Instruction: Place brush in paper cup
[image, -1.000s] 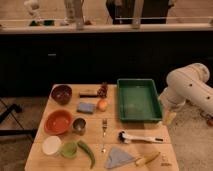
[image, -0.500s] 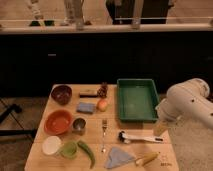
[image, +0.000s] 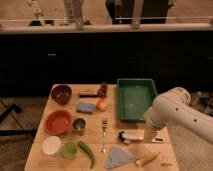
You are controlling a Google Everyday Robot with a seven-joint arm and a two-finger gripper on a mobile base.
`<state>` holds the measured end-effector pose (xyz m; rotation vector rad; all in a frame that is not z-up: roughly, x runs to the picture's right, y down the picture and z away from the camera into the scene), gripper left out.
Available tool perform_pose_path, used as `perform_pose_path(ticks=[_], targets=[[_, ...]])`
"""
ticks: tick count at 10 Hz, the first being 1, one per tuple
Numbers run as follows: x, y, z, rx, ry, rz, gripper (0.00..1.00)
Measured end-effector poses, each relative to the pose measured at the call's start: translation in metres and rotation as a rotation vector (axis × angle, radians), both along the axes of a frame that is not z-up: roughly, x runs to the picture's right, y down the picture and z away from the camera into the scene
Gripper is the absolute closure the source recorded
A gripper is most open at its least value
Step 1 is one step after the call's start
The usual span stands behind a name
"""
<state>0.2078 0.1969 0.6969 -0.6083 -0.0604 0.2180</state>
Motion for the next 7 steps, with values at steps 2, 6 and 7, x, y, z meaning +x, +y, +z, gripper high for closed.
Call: perform_pose_path(ticks=[2,6,7], targets=[[0.001,0.0,0.0,0.0,0.001,0.002,0.2],[-0.001,0.007,0.005,-0.025,0.004,0.022,0.2],[-0.002,0.014,0.013,-0.039,0.008,0.033,0.2]])
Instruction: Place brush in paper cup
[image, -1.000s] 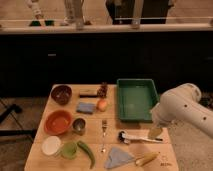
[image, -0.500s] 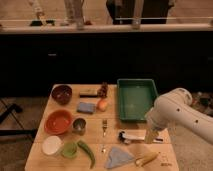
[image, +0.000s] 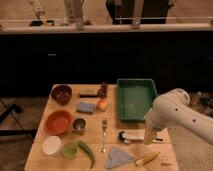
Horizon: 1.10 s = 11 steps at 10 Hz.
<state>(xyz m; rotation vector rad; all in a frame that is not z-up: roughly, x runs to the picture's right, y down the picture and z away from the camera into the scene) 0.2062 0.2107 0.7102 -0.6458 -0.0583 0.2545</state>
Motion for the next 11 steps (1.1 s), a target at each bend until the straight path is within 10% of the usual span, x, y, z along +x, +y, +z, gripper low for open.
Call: perform_pose_path(ticks=[5,11], targets=[[0.01,0.048,0.056,0.008,-0.016,0.116,0.2],[0.023,0.053,0.081,0.035,-0.041,0.166,0.2]])
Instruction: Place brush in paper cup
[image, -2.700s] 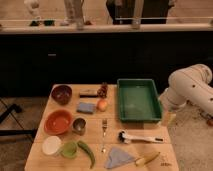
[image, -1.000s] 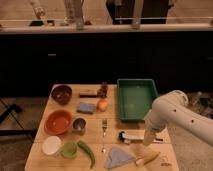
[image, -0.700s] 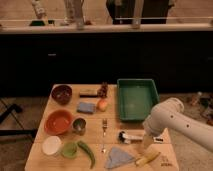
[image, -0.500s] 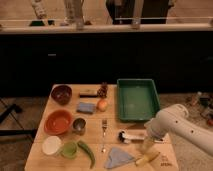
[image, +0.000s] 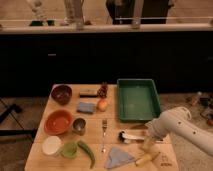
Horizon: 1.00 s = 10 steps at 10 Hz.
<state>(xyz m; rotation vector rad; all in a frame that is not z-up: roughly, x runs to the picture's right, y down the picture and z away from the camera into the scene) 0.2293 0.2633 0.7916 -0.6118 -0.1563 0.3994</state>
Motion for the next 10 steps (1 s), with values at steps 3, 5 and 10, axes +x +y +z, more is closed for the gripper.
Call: perform_pose_path(ticks=[3,5,10], targets=[[0.012,0.005,0.009,-0.011,0.004,0.003,0.2],[0.024,0.007,0.01,-0.014,0.011,0.014,0.2],[0.036,0.015,0.011,-0.028,0.013,0.017,0.38]])
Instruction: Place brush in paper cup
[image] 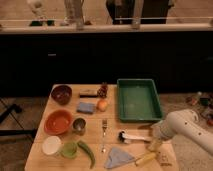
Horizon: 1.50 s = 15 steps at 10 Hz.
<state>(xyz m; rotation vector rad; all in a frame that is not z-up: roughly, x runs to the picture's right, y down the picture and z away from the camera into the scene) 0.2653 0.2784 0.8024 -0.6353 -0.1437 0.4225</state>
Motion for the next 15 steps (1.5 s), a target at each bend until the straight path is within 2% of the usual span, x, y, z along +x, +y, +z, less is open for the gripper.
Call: perform_pose_path(ticks=[1,5,6,7,8,12,15], targets=[[0.0,0.001,0.0,-0.002,-0.003,-0.004,0.47],[-0.001,0.005,0.0,-0.009,-0.015,-0.024,0.89],[-0.003,0.006,-0.001,-0.013,-0.019,-0.034,0.97],[-0.008,0.007,-0.007,-0.016,-0.026,-0.056,1.0],[-0.015,0.002,-0.012,-0.002,-0.034,-0.074,1.0],[-0.064,-0.032,-0.056,0.077,-0.093,-0.179,1.0],[-0.076,-0.042,-0.079,0.124,-0.138,-0.199,1.0]])
